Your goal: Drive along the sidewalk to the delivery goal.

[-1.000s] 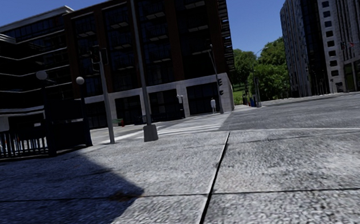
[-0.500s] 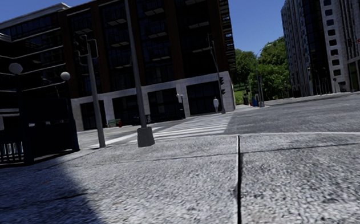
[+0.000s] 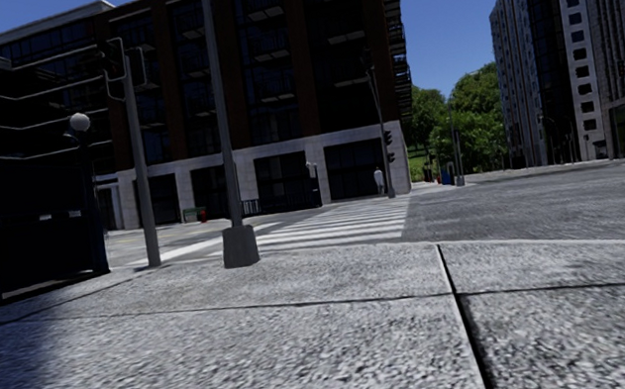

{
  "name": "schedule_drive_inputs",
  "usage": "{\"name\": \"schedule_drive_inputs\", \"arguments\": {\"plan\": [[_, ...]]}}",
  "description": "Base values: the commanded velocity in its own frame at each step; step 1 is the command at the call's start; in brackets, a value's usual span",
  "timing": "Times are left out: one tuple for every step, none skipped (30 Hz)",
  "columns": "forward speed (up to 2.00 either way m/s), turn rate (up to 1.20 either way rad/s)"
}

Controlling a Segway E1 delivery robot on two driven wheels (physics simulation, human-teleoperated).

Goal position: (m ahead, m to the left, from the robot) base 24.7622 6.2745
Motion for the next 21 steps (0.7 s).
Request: {"name": "schedule_drive_inputs", "arguments": {"plan": [[2.00,0.00],[2.00,0.00],[2.00,0.00],[2.00,0.00],[2.00,0.00],[2.00,0.00],[2.00,0.00],[2.00,0.00],[2.00,0.00],[2.00,0.00],[2.00,0.00],[2.00,0.00],[2.00,0.00],[2.00,0.00],[2.00,-0.16],[2.00,-0.42],[2.00,-0.42],[2.00,-0.74],[2.00,-0.92],[2.00,-0.97],[2.00,-0.08]]}}
